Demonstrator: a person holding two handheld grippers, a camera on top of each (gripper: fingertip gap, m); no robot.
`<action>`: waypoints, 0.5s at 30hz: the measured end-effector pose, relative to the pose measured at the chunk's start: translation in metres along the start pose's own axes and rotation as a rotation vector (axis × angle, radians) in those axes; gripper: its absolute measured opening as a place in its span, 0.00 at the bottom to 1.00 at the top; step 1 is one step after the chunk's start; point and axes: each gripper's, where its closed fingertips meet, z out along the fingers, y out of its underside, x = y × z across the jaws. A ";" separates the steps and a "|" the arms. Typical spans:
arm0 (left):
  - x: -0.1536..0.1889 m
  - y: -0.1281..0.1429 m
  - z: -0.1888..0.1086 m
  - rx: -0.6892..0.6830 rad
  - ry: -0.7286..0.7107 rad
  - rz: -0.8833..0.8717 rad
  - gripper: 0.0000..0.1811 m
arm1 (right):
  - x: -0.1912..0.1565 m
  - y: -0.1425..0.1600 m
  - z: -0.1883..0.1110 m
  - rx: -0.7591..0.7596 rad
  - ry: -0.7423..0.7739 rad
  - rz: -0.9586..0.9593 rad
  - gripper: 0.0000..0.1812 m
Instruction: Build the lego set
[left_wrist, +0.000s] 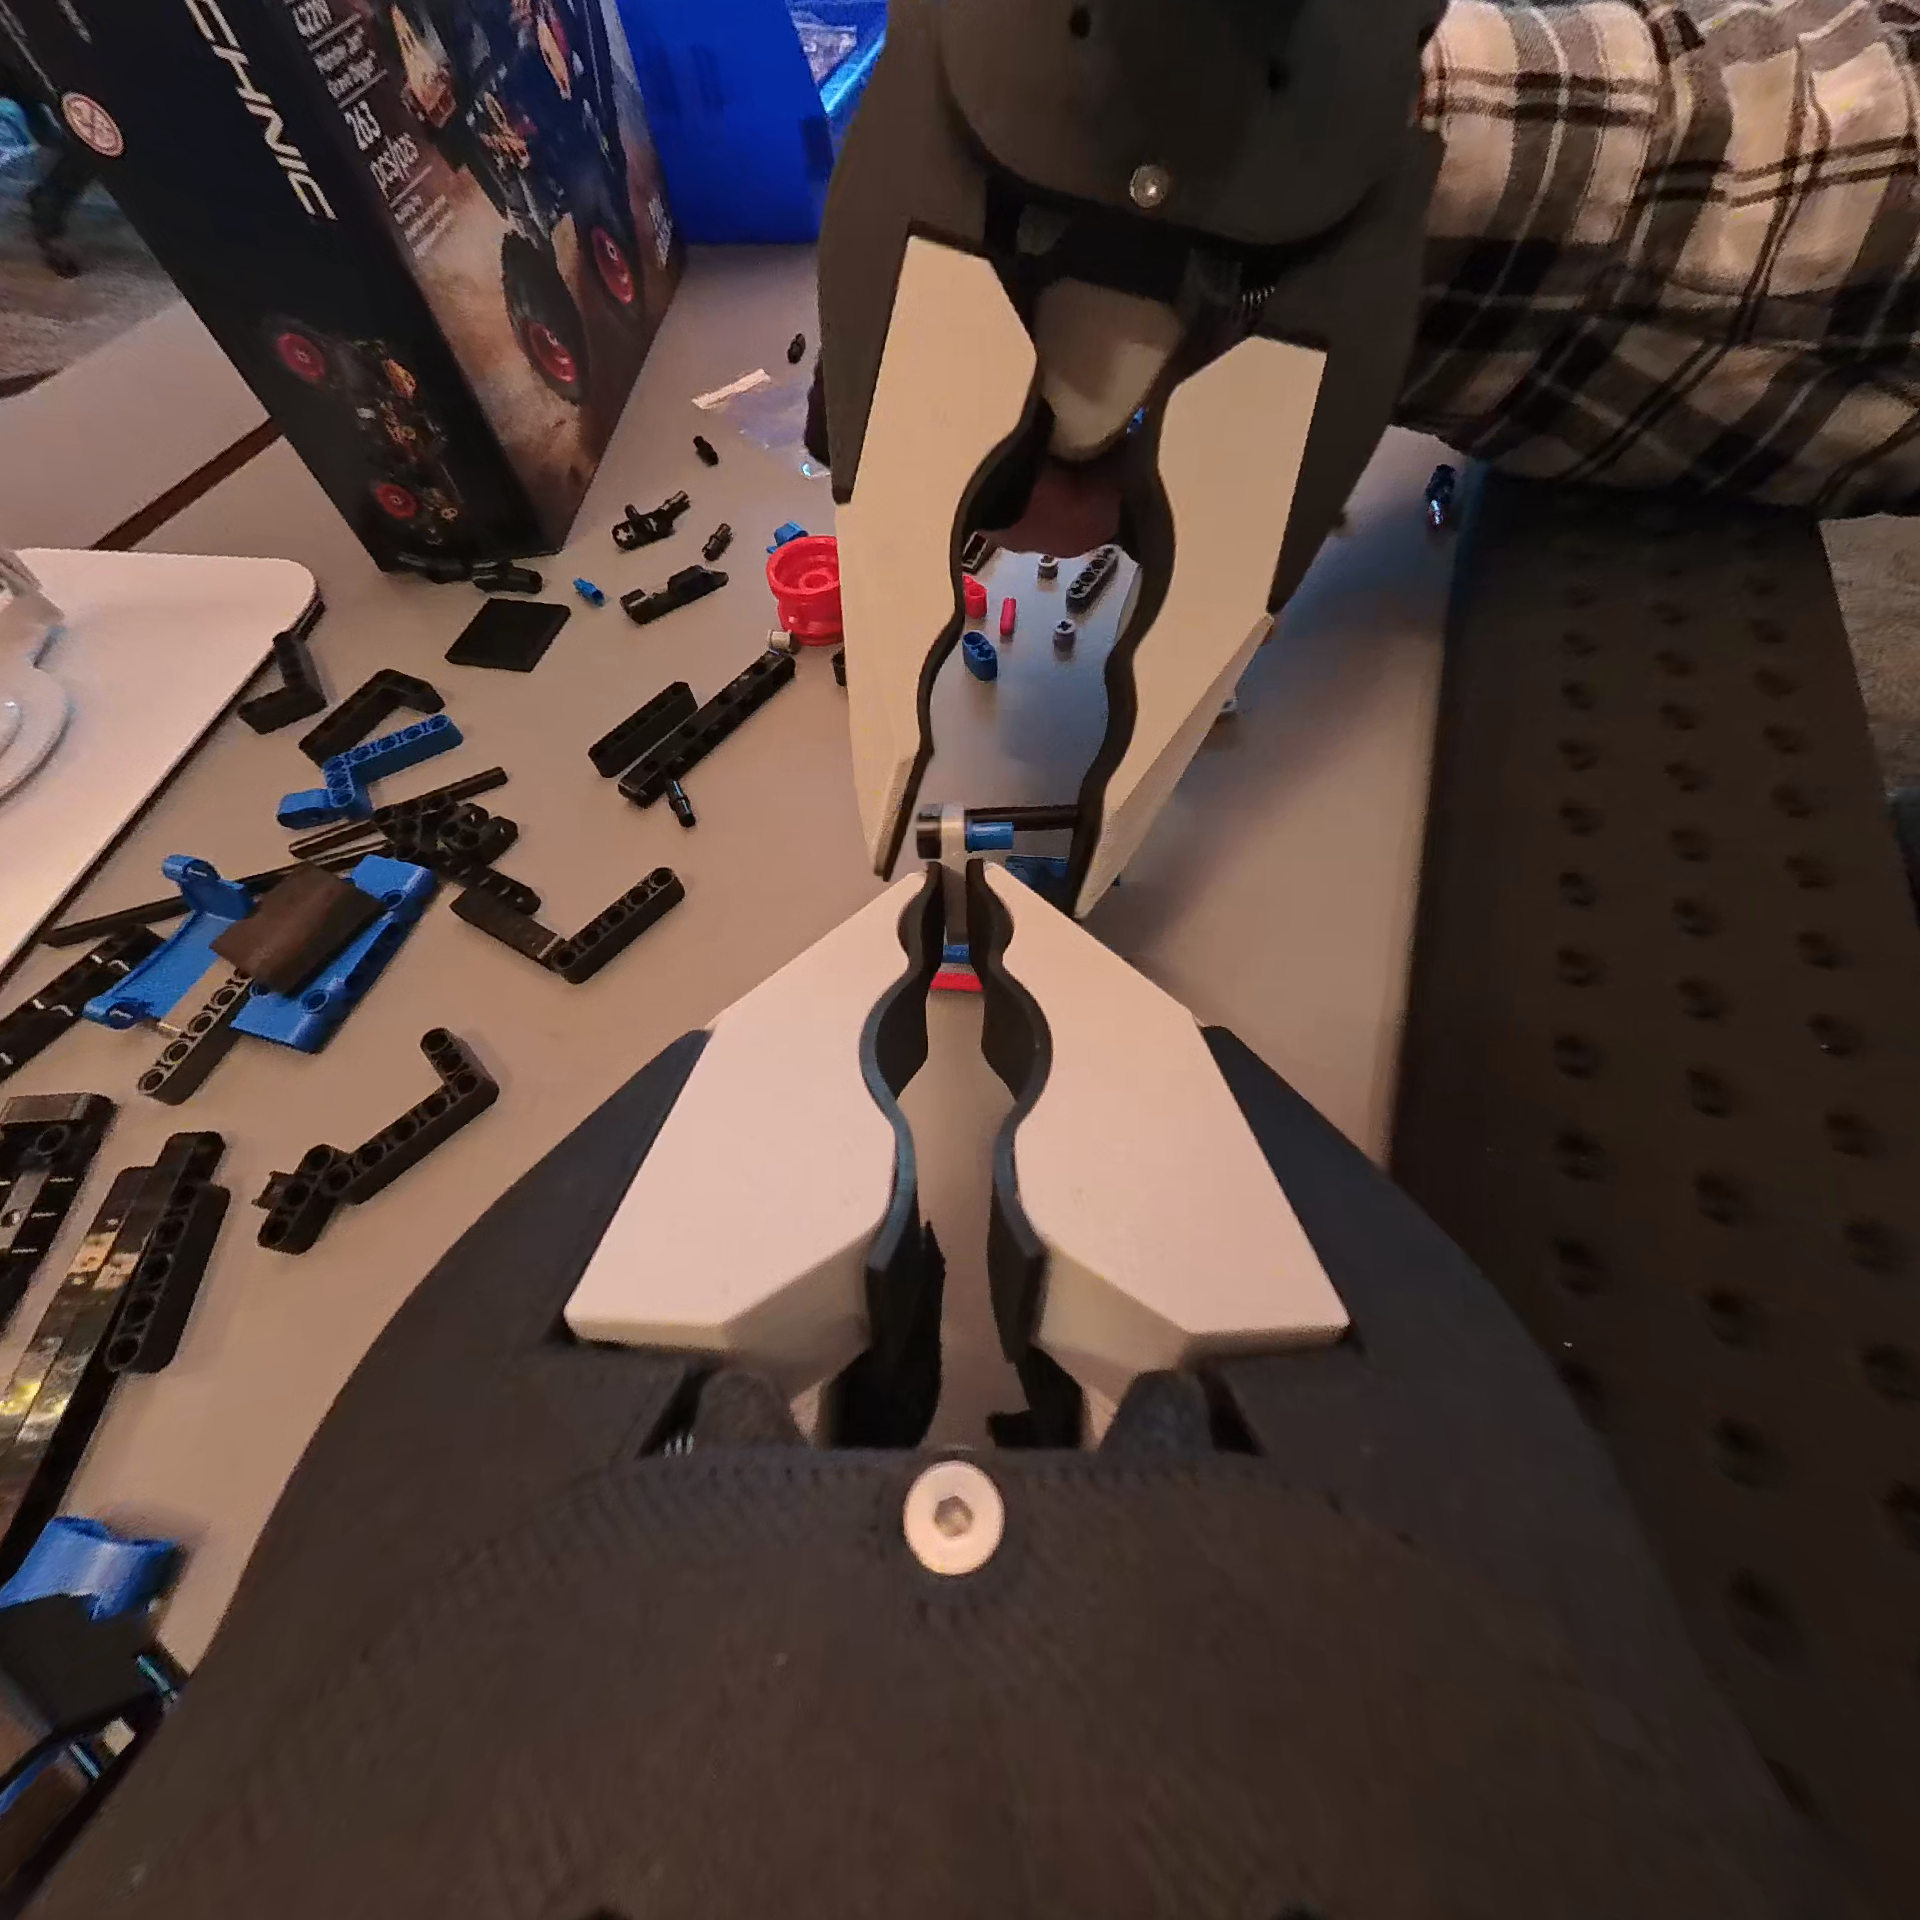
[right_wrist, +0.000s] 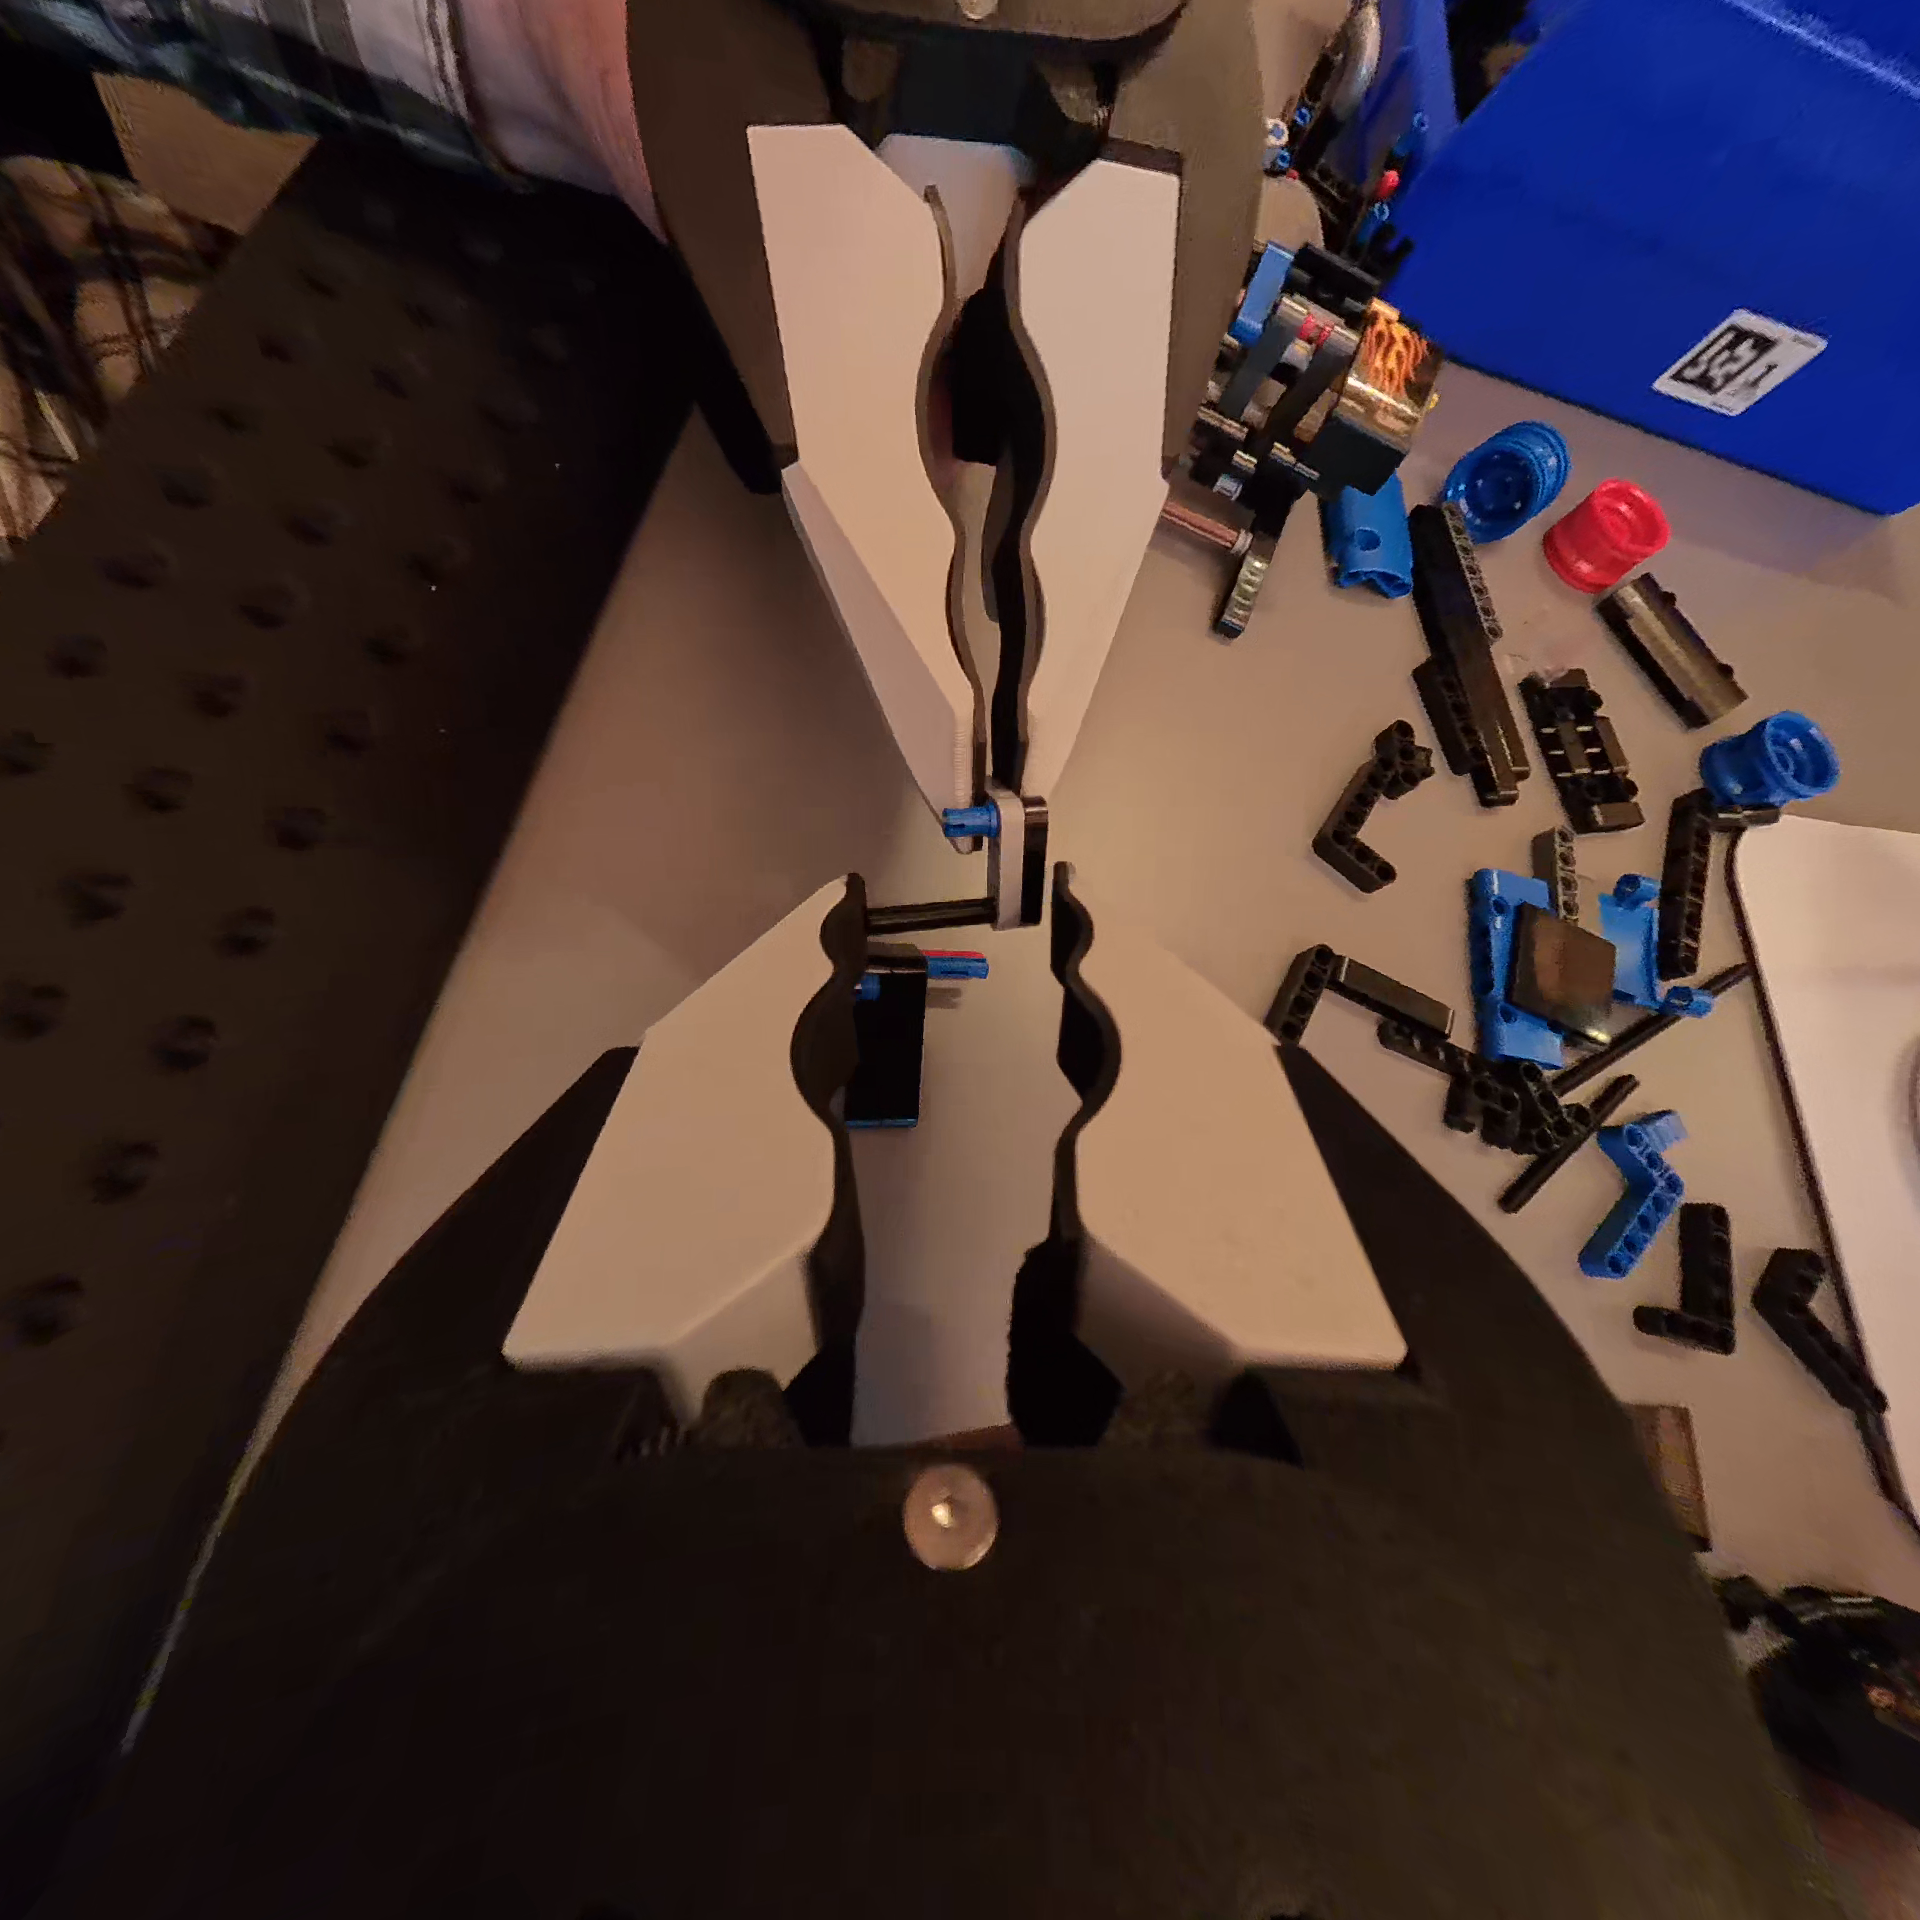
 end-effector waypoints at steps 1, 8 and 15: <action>0.001 0.000 0.001 -0.004 0.004 0.005 0.01 | -0.001 -0.001 0.000 0.003 0.000 -0.016 0.18; 0.004 0.001 0.000 -0.005 0.013 0.011 0.01 | -0.004 -0.004 -0.002 0.012 0.000 -0.052 0.17; 0.005 0.004 0.002 -0.031 0.004 0.032 0.01 | -0.007 -0.001 0.000 -0.035 -0.017 -0.041 0.16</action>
